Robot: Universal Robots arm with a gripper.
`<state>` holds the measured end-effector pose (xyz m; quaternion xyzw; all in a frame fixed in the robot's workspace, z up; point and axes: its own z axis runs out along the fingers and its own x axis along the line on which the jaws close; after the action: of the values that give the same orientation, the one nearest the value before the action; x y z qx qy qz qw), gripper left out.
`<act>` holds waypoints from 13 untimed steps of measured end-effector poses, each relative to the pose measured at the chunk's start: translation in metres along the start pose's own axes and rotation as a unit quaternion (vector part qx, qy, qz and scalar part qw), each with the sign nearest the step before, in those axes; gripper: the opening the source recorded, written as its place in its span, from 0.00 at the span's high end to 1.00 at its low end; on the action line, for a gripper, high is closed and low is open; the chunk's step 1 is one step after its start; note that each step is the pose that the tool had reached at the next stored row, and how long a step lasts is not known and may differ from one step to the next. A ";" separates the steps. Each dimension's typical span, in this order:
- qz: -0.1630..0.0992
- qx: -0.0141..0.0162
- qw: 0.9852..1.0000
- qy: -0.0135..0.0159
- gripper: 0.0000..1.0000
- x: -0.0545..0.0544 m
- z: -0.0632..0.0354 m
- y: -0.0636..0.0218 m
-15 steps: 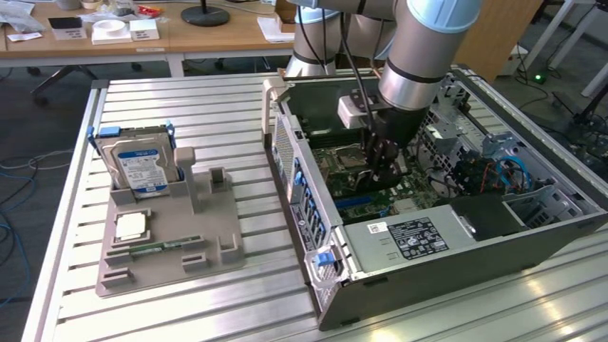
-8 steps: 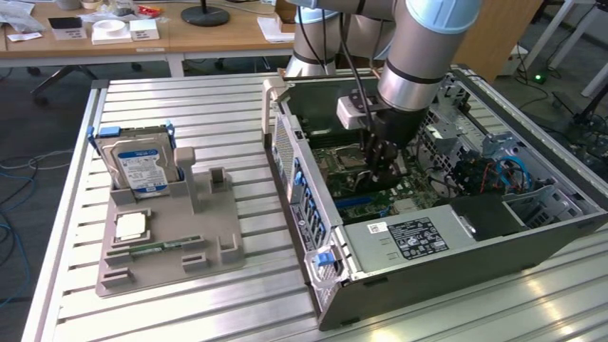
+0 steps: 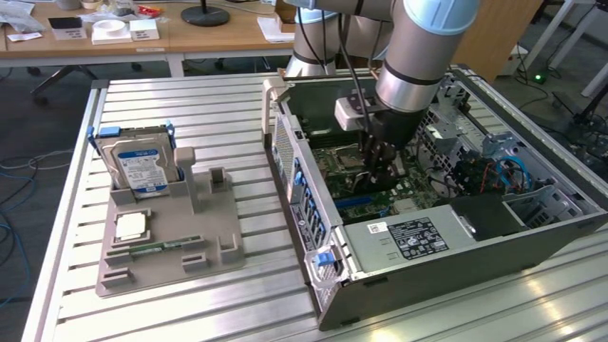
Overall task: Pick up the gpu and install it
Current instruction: 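Insert the gpu into the slot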
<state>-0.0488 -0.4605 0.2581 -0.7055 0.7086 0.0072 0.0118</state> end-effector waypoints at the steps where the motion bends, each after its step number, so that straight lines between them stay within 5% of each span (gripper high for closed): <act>1: 0.000 0.000 1.000 0.000 0.74 0.000 0.0002 0.0006; 13: 0.000 0.000 1.000 0.000 0.74 0.000 0.0008 0.0050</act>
<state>-0.0538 -0.4605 0.2572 -0.7054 0.7087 0.0073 0.0119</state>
